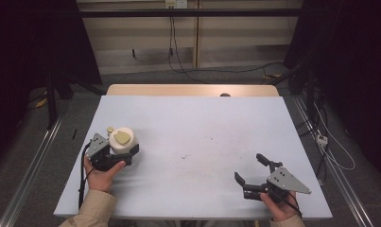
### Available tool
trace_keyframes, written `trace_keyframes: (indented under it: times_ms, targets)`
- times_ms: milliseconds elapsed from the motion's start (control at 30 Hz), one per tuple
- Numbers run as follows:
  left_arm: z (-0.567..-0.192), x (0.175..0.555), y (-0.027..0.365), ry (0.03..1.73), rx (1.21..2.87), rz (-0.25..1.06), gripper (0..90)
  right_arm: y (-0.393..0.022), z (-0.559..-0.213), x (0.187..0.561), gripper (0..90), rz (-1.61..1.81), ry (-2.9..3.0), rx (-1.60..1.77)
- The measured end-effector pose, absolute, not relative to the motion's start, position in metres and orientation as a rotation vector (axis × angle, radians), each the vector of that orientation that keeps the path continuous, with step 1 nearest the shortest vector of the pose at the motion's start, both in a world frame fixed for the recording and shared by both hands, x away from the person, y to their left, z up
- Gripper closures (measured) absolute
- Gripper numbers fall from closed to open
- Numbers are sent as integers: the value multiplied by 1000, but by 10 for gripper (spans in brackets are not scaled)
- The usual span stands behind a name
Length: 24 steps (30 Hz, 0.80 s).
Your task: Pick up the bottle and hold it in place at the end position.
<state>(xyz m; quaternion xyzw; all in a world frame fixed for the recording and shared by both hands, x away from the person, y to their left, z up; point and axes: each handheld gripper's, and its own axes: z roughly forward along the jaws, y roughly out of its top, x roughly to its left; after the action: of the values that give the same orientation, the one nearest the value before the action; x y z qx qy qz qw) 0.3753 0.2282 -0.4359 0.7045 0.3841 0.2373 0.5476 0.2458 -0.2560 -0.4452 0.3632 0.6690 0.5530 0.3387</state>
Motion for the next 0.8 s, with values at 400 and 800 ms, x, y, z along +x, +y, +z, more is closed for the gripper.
trace_keyframes:
  times_ms: [400,800]
  targets:
    - [-428,379,220,904,1658,570,61,-256,-445,247,41,1445,1741,946]
    - [-423,386,202,881,1664,541,62,-256,-445,247,40,1444,1742,950]
